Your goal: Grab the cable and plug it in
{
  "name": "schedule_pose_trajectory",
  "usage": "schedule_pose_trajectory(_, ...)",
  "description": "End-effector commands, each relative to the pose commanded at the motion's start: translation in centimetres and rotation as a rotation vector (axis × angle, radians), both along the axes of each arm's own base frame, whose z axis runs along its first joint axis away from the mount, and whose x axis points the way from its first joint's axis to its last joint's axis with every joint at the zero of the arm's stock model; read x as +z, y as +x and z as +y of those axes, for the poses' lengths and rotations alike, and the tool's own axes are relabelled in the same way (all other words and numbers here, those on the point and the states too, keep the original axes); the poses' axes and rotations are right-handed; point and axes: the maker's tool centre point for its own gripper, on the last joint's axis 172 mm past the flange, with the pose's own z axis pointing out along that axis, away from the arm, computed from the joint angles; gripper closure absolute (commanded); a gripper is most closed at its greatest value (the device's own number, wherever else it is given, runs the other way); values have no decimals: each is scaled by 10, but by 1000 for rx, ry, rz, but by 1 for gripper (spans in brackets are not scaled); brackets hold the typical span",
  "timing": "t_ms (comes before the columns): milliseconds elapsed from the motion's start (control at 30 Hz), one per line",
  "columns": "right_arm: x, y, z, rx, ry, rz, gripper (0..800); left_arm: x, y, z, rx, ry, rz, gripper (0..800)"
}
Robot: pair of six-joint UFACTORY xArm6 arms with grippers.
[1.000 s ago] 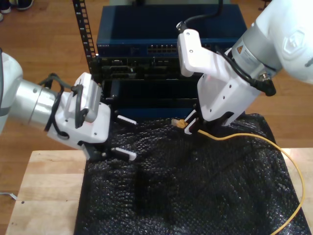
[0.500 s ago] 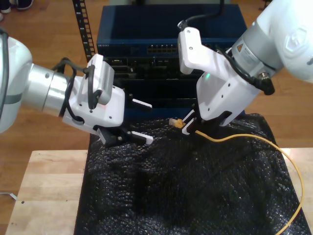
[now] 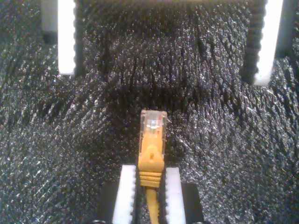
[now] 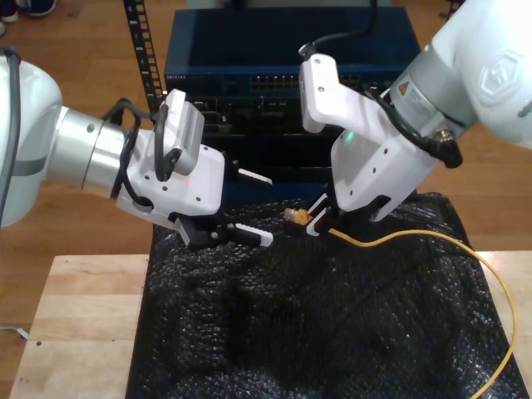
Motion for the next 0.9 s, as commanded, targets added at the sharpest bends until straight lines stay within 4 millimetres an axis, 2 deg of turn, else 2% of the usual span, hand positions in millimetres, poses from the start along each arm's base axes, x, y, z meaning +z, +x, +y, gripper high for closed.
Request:
schedule_pose_trajectory(433,-2,-5,6,4,19,22,794,2,-8,-4,-47,-16,-31,114)
schedule_pose_trajectory(733,-5,-11,9,19,17,42,794,-2,-7,-3,-51,-16,-45,237)
schedule_pose_trajectory(833,-5,-12,11,19,21,43,794,-3,-7,-3,-48,-15,-43,302)
schedule_pose_trajectory(900,-3,-12,12,18,27,44,794,-3,-6,-2,-44,-13,-39,313)
